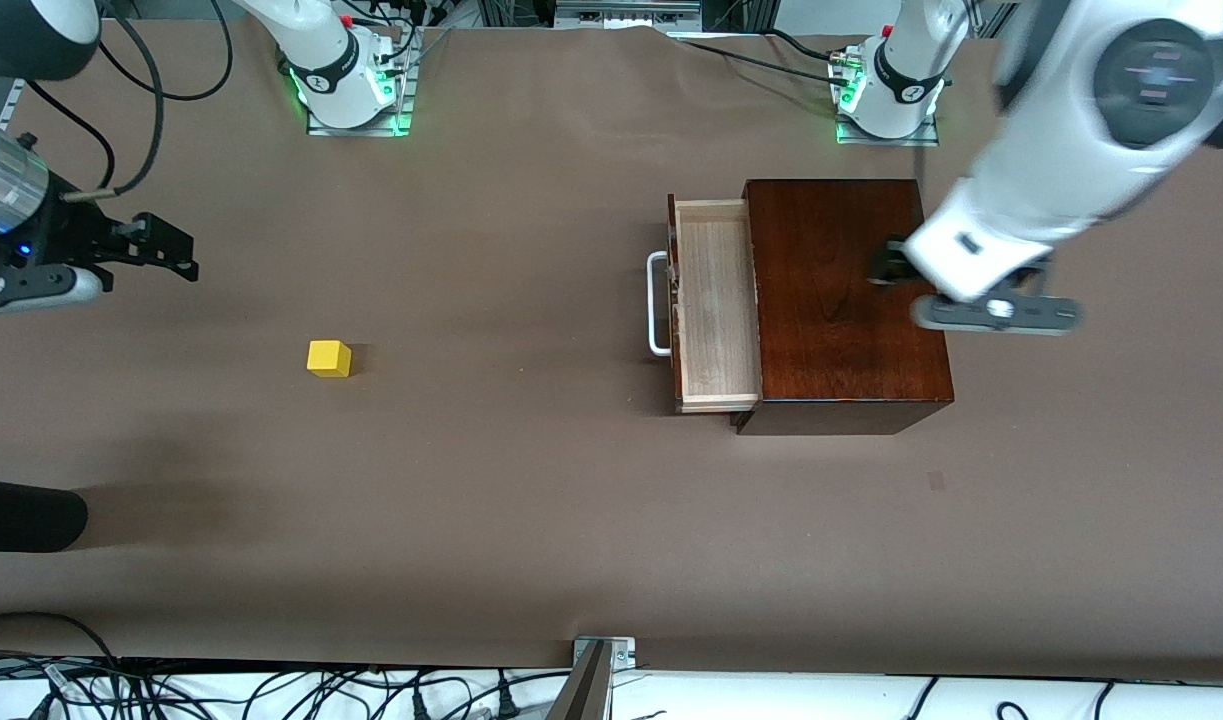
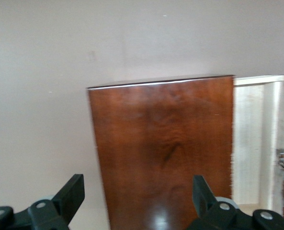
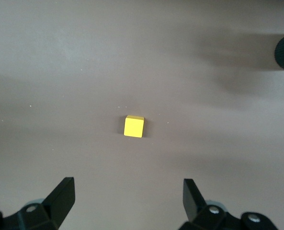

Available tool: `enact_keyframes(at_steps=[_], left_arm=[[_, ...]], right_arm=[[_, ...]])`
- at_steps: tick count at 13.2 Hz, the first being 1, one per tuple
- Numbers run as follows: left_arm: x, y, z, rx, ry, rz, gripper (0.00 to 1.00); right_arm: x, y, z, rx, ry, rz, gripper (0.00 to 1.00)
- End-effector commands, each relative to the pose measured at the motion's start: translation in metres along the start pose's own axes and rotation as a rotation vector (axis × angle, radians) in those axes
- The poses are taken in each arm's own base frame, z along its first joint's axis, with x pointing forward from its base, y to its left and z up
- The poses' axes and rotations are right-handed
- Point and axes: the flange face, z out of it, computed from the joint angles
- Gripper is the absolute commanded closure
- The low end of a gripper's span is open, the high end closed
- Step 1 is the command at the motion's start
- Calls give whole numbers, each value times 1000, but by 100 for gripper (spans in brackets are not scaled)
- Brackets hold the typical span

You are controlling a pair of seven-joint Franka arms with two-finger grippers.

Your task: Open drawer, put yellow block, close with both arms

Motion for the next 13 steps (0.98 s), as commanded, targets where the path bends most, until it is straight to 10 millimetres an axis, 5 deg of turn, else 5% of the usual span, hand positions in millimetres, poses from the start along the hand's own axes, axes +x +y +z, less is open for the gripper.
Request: enact_keyframes(at_steps=[1, 5, 9, 13], left_arm=[[-8, -61, -5, -34, -3, -56, 0], [-42, -109, 0, -42, 113, -96, 0], [-48, -109, -2, -46, 143, -72, 0], [-52, -107, -5, -37, 141, -55, 0]], right_arm=[[13, -3, 21, -7, -44, -11, 0], [31, -4, 68, -1, -115, -18, 0], [58, 2, 138, -10, -148, -45, 0], [64, -1, 198, 11, -113, -17, 0]])
